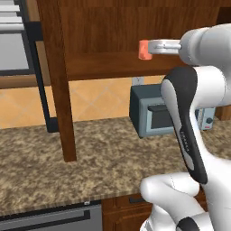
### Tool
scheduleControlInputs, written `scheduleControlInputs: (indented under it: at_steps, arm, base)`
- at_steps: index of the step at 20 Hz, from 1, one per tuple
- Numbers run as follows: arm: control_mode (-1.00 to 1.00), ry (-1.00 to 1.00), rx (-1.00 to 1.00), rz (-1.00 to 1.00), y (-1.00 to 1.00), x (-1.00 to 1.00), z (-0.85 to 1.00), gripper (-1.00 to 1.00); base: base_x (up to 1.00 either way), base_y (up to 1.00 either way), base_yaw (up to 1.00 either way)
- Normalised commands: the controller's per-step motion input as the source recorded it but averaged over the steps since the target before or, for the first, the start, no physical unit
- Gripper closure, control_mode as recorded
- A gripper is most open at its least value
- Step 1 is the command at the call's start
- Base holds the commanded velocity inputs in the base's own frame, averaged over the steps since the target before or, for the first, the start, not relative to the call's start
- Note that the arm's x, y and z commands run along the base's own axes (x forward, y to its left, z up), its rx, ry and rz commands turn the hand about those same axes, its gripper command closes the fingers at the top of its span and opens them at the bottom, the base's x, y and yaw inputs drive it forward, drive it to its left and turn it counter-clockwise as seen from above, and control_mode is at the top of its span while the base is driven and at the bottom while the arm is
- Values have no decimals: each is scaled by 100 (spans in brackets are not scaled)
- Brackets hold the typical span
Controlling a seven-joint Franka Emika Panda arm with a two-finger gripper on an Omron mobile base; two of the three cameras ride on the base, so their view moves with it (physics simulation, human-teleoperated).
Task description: Gather all objects into one cabinet and sort the glasses and bowls to opposite sides.
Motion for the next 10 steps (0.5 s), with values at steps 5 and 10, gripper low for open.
scheduleControlInputs:
  at_steps: [5,10]
  arm:
    - [-100,-6,0,-4,0,84,-1,-100]
    - [-100,0,-17,-17,-2,49,4,-100]
  base:
    - [0,0,0]
    - [0,0,0]
